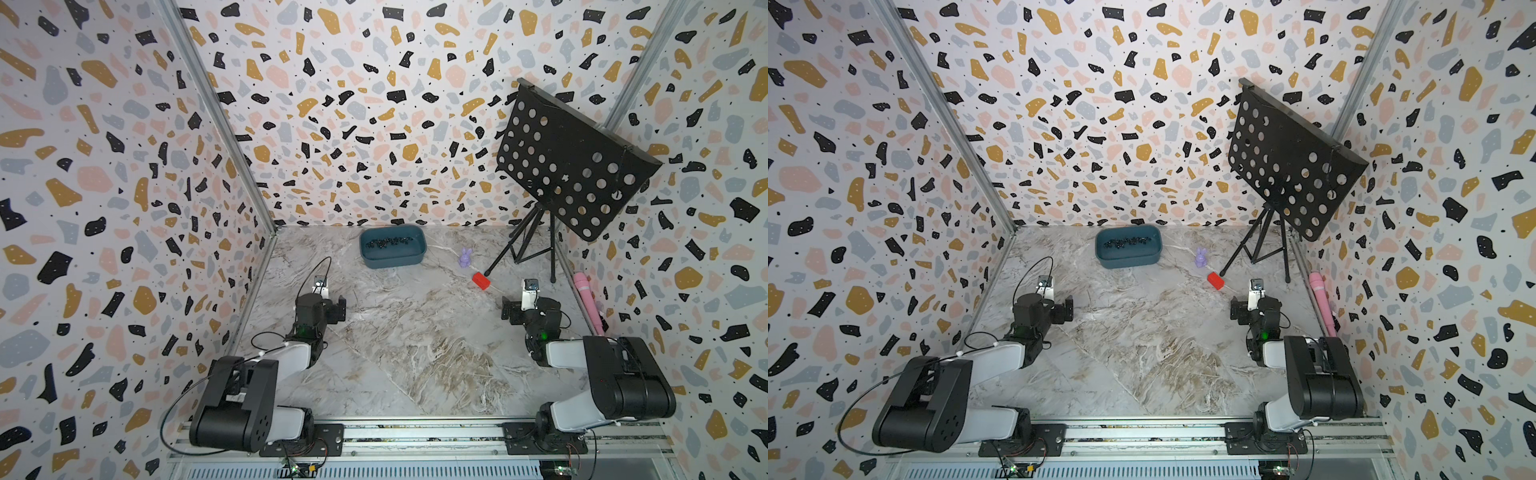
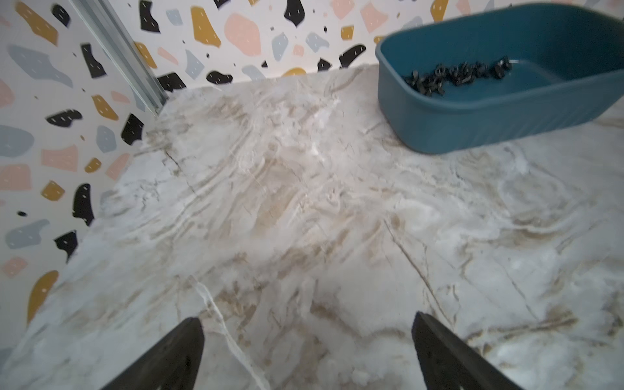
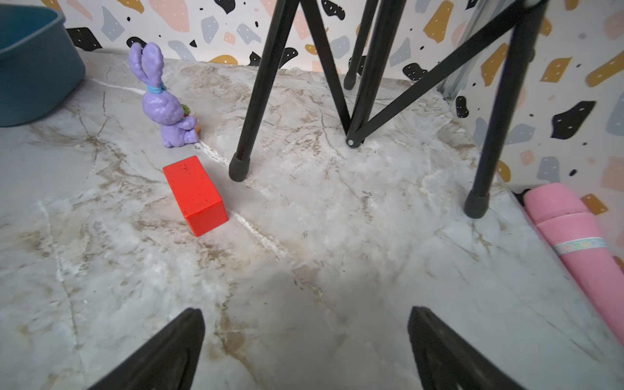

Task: Take out the wing nut from the storage box
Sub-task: Move the storage box to the center of the board.

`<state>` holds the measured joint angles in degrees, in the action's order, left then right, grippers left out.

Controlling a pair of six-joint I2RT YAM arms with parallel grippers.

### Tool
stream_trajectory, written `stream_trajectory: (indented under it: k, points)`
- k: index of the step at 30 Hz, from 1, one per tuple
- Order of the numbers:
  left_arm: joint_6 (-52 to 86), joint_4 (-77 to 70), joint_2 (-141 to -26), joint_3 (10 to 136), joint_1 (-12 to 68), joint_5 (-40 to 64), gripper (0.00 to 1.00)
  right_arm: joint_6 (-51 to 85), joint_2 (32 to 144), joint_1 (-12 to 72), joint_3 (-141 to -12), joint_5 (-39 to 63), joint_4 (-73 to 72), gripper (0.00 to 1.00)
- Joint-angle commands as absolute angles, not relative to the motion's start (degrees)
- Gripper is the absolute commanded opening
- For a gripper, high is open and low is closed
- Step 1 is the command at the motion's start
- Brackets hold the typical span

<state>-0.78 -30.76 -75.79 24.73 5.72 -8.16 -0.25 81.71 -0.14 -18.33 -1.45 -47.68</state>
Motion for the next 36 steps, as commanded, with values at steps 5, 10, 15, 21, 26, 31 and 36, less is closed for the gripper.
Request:
stream_trajectory:
  k: [5, 10, 15, 21, 26, 31, 36]
  points:
    - [14.1, -6.49, -69.29, 39.24, 5.36, -14.34, 1.0, 15.73, 65.9, 0.08, -27.31, -13.08, -22.43, 1.0]
    - [24.84, 13.41, -68.77, 50.67, 5.19, -14.85, 1.0, 35.43, 63.74, 0.09, -36.51, -10.82, -6.85, 1.0]
    - [25.98, 17.88, -68.99, 54.75, 5.19, -7.64, 1.0, 36.9, 65.15, 0.0, -41.64, 0.82, -5.2, 1.0]
    - [26.83, 23.54, -77.48, 64.2, 5.23, -1.11, 0.96, 35.5, 68.46, 2.68, -50.49, 10.39, 6.01, 1.0]
    - [25.84, 27.12, -89.6, 73.91, 6.5, 2.85, 0.84, 31.47, 69.87, 9.51, -55.76, 8.71, 16.13, 1.0]
    - [22.36, 33.44, -102.85, 87.82, 8.93, 2.79, 0.72, 31.08, 70.69, 13.11, -57.78, 7.92, 19.92, 1.0]
    - [20.35, 38.48, -115.49, 101.88, 10.52, 2.21, 0.64, 27.99, 73.71, 15.65, -62.76, 6.53, 25.56, 1.0]
